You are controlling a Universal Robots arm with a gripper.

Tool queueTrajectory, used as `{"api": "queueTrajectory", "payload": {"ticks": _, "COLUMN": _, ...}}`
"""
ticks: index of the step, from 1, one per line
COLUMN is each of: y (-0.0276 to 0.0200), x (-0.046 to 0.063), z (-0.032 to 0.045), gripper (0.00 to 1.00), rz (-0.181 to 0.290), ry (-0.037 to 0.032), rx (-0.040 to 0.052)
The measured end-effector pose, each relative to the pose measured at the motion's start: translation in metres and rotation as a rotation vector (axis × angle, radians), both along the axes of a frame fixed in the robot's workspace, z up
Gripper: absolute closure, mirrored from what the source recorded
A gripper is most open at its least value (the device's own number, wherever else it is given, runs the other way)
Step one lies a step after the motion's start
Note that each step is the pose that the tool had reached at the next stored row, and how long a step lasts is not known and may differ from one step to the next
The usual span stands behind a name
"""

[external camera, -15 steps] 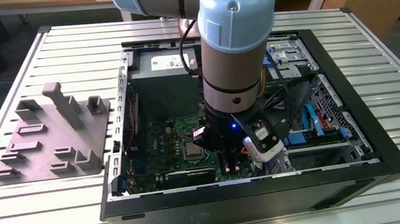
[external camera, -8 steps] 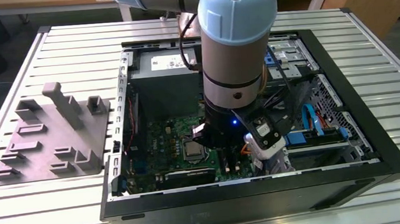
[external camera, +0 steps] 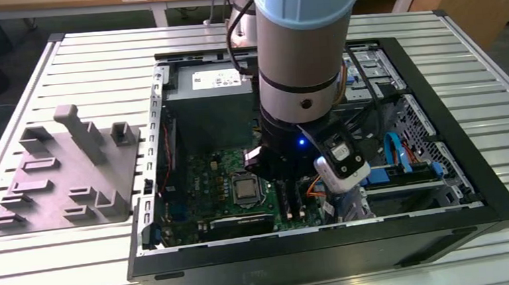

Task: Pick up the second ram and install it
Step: 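Press down the second ram until it locks into place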

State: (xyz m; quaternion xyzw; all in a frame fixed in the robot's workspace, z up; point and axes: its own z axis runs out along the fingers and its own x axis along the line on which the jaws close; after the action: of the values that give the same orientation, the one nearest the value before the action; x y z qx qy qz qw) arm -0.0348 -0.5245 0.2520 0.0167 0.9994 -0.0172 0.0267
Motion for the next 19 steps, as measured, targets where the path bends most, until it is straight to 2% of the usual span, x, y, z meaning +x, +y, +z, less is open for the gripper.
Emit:
{"api": "queueTrajectory", "payload": {"ticks": 4, "y": 0.0000, "x": 0.000, "z": 0.0007, "gripper": 0.90, "rz": 0.000, "ry": 0.0000, "rx": 0.0000}}
{"api": "queueTrajectory", "payload": {"ticks": 8, "y": 0.0024, "x": 0.000, "z": 0.0004, "gripper": 0.90, "rz": 0.000, "ry": -0.0001, "rx": 0.0064}}
{"api": "queueTrajectory", "payload": {"ticks": 19, "y": 0.0271, "x": 0.001, "z": -0.0008, "gripper": 0.90, "rz": 0.000, "ry": -0.0003, "rx": 0.0112}}
